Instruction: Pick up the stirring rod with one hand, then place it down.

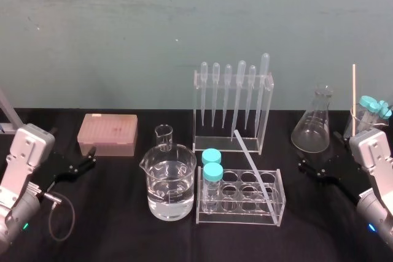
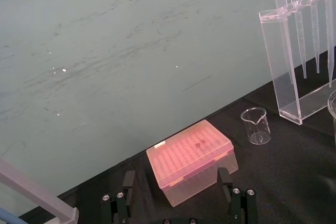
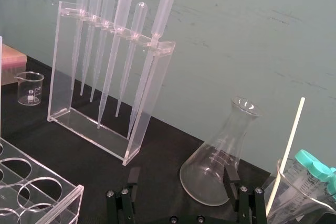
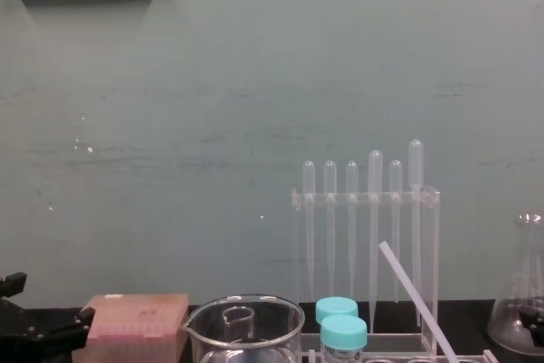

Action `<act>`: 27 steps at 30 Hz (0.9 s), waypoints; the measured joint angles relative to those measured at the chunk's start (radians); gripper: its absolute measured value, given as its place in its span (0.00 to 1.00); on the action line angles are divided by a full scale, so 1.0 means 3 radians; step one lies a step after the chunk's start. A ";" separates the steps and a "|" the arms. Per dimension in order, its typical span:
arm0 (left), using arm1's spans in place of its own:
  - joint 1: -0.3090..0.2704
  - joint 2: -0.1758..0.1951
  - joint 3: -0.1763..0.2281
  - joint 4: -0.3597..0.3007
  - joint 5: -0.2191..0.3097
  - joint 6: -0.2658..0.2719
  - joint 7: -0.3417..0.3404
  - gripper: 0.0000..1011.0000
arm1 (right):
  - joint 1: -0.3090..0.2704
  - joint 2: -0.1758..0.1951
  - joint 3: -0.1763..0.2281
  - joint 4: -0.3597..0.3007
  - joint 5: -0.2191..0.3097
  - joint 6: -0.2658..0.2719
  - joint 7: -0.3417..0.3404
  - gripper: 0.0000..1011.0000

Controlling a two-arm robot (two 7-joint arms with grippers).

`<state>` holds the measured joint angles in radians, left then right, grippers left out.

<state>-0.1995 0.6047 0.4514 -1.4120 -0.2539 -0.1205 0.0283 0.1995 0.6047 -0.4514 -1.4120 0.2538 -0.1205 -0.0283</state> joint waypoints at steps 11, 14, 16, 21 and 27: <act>0.0000 0.0000 0.0000 0.0000 0.0000 0.0000 0.0000 0.99 | 0.0000 0.0000 0.0000 0.0000 0.0000 0.0000 0.0000 0.99; 0.0000 0.0000 0.0000 0.0000 0.0000 0.0000 0.0000 0.99 | 0.0000 0.0000 0.0000 0.0000 0.0000 0.0000 0.0000 0.99; 0.0000 0.0000 0.0000 0.0000 0.0000 0.0000 0.0000 0.99 | 0.0000 0.0000 0.0000 0.0000 0.0000 0.0000 0.0000 0.99; 0.0000 0.0000 0.0000 0.0000 0.0000 0.0000 0.0000 0.99 | 0.0000 0.0000 0.0000 0.0000 0.0000 0.0000 0.0000 0.99; 0.0000 0.0000 0.0000 0.0000 0.0000 0.0000 0.0000 0.99 | 0.0000 0.0000 0.0000 0.0000 0.0000 0.0000 0.0000 0.99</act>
<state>-0.1995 0.6047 0.4514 -1.4120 -0.2539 -0.1205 0.0283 0.1995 0.6047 -0.4514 -1.4120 0.2538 -0.1205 -0.0282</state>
